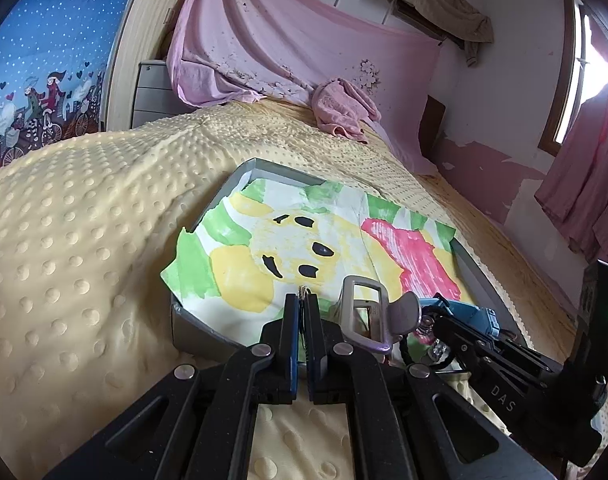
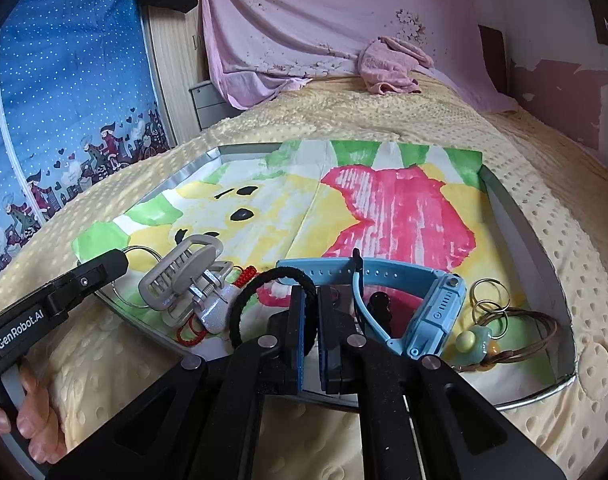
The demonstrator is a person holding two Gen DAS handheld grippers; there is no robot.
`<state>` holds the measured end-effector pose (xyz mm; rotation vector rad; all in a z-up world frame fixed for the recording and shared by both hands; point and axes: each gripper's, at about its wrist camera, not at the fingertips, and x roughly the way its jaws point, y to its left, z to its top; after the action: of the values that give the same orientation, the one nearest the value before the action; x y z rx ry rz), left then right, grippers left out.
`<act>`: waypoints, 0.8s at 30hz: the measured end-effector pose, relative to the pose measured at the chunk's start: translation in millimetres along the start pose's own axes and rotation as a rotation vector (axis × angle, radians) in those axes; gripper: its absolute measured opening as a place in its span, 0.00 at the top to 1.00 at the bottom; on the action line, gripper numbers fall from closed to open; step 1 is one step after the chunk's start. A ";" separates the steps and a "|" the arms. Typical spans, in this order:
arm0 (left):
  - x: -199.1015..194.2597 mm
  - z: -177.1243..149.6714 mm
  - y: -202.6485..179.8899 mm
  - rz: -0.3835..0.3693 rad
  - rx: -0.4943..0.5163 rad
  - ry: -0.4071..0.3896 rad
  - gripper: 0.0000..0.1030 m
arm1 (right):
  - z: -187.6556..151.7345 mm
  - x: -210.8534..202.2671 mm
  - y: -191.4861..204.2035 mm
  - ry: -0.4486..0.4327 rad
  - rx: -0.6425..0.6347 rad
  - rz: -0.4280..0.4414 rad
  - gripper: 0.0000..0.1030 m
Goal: Organize jewelry
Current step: 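Carry the hoop and hair tie over the tray and open both tools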
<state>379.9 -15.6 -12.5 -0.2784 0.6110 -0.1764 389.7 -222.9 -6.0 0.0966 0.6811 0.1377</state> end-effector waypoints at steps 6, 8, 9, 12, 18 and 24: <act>0.1 0.3 0.8 0.001 0.001 0.001 0.97 | 0.0 -10.9 -0.5 -0.038 -0.004 -0.014 0.94; 0.8 0.8 1.8 0.008 -0.002 0.010 0.97 | 0.1 -12.6 -2.2 -0.043 0.001 -0.017 0.93; 0.3 1.0 1.6 0.006 -0.004 0.015 0.96 | 0.2 -13.3 -3.1 -0.044 0.004 -0.017 0.93; -0.6 1.8 2.3 -0.002 -0.011 0.016 0.90 | 0.3 -14.1 -4.4 -0.045 0.011 -0.019 0.86; -7.7 2.2 -1.8 -0.016 -0.006 -0.029 0.49 | 0.0 -15.4 -4.5 -0.048 0.010 -0.021 0.77; -15.5 2.9 -0.7 -0.017 -0.021 -0.060 0.44 | -0.4 -26.8 -6.4 -0.104 0.025 -0.030 0.66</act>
<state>369.0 -11.9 -1.6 -0.3081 0.5512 -0.1772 369.5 -233.4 9.5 0.1169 0.5806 0.0950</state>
